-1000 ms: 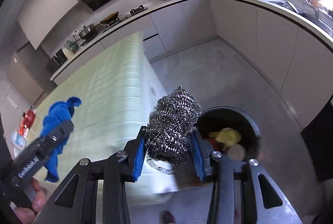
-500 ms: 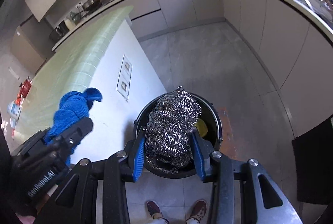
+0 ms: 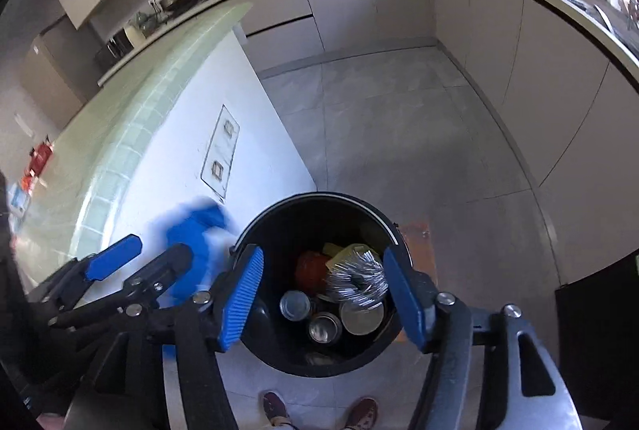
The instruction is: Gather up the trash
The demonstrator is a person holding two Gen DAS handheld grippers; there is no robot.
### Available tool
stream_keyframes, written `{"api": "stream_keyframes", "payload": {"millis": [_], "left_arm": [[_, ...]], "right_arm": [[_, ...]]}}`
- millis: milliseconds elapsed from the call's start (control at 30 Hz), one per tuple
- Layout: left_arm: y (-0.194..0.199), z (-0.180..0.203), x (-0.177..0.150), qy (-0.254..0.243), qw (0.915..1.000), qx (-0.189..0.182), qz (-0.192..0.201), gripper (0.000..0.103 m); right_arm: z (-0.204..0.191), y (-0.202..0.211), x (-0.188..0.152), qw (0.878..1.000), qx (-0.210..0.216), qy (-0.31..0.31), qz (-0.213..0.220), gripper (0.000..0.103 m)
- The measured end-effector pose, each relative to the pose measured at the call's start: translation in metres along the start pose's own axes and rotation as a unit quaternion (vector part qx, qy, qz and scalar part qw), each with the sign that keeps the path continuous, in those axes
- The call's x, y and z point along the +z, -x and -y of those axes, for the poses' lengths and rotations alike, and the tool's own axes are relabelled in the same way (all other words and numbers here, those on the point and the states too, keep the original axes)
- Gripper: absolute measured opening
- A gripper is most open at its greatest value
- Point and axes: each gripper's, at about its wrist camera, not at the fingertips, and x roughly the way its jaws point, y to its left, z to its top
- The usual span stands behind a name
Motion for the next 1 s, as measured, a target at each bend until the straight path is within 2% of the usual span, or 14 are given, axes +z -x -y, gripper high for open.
{"api": "stream_keyframes", "payload": {"millis": [333,633,833,1000], "left_arm": [[0.069,0.003,0.005,-0.004,0.9989,0.007,0.045,0.069],[0.118,-0.018,0.001,0.008,0.9971,0.019,0.074,0.069],[0.161,-0.051,-0.023,0.008,0.9951,0.014,0.098,0.073],[0.197,-0.087,-0.049,0.002,0.9936,0.018,0.111,0.076]], "right_arm": [[0.001,0.061,-0.007,0.999,0.014,-0.018,0.033,0.065],[-0.036,0.096,-0.015,0.998,0.039,-0.002,0.04,0.067],[-0.067,0.125,-0.048,0.997,0.047,-0.019,0.05,0.072],[-0.112,0.152,-0.089,0.997,0.036,-0.012,0.061,0.073]]}}
